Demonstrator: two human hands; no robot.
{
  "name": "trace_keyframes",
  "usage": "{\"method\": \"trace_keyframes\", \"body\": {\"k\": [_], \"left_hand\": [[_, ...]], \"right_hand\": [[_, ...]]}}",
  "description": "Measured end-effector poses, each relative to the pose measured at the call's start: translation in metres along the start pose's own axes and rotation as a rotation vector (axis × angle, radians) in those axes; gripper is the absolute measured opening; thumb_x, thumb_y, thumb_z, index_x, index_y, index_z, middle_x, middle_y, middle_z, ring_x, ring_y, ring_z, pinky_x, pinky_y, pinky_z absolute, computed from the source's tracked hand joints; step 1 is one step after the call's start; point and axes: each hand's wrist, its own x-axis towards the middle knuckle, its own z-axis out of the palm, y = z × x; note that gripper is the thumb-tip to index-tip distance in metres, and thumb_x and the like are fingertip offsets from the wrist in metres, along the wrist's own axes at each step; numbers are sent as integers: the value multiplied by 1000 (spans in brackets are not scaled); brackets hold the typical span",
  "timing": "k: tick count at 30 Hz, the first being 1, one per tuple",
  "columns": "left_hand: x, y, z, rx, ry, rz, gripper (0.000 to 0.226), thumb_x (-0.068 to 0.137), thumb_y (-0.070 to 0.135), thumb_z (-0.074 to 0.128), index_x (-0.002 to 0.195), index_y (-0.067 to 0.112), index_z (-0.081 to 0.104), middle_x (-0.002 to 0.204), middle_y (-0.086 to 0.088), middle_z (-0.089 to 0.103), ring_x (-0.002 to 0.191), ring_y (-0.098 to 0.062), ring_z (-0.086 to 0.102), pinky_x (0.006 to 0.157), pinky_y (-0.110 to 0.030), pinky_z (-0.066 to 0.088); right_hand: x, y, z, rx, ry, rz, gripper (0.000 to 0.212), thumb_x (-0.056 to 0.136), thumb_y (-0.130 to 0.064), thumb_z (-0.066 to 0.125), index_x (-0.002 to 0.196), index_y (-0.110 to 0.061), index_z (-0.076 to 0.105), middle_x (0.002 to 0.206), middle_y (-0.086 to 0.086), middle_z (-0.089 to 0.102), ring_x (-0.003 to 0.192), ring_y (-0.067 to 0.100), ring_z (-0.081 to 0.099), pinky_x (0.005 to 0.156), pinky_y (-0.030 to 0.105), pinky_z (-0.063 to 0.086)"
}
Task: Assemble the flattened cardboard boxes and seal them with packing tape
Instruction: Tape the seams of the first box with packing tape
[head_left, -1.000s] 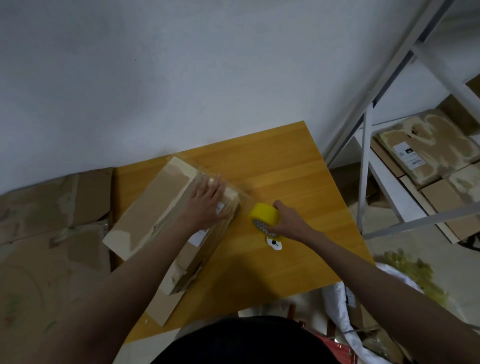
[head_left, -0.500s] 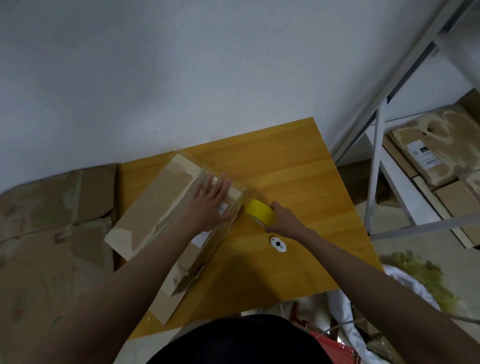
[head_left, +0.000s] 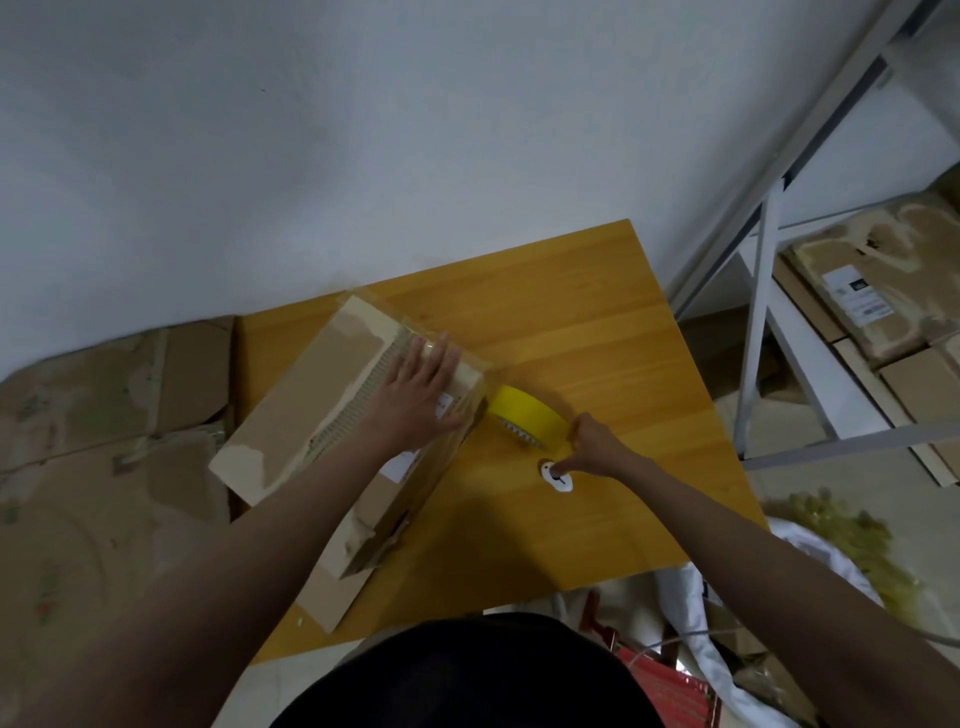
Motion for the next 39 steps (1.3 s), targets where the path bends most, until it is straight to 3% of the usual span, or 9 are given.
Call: {"method": "trace_keyframes", "body": {"k": [3,10,16,20,24,28,31,36,39], "left_hand": [[0,1,0,-6,1,3,97,84,76,18,155,23,-21,161,-1,-31,149,-30,-24,124,-48,-5],[1,2,-1,-3,-3,-4,99,80,80,10,155,23,-21,160,0,-33,148,-29,-27,122,-44,-9],[1,3,-2,-34,3,6,94,90,72,26,155,23,-23,159,1,-34,147,-29,-28,123,-45,-9],[-3,2,0,-76,57,4,96,93,69,37,155,24,-21,160,1,-32,149,-29,-26,123,-47,-8],[-10,18,1,-212,211,-36,96,93,64,46,159,18,-5,165,-2,-15,152,-25,-15,124,-45,-5],[-20,62,-5,-480,473,-58,58,91,40,61,140,10,50,149,-9,46,146,-29,29,123,-41,16],[-29,104,-5,-744,515,-238,16,87,28,68,88,13,63,91,-3,62,95,-22,55,84,-38,46],[-13,146,4,-1409,163,-763,38,91,34,70,71,9,50,69,-7,53,64,-24,53,51,-29,33],[15,155,26,-1837,7,-967,66,80,45,79,115,-5,54,110,-20,63,96,-31,65,62,-39,47]], "right_hand": [[1,10,11,-57,-35,60,43,78,-30,85,88,-14,46,79,2,47,67,18,47,59,34,37],[19,13,37,-111,71,56,37,70,-30,88,80,-7,60,76,5,59,77,26,65,59,33,46],[17,22,23,-195,108,-5,27,85,-16,76,103,-8,57,104,19,68,87,35,63,65,42,48],[12,23,-11,-193,177,-7,33,91,-9,67,123,-7,60,106,20,68,87,33,63,61,35,39],[2,-4,-56,-21,362,-140,10,92,-10,67,99,-15,63,80,16,65,57,20,56,51,32,41],[-7,-39,-81,49,371,-381,8,96,-6,59,104,-6,57,83,18,63,67,23,66,48,14,44],[-9,-61,-84,0,333,-511,19,99,-7,58,115,-10,66,98,11,58,70,22,65,56,10,47],[-8,-79,-78,-54,332,-677,24,96,1,59,114,-7,71,101,12,66,69,19,62,66,25,51],[-6,-82,-74,-131,325,-740,28,94,8,55,115,-2,69,108,18,68,87,30,64,74,33,49]]}}
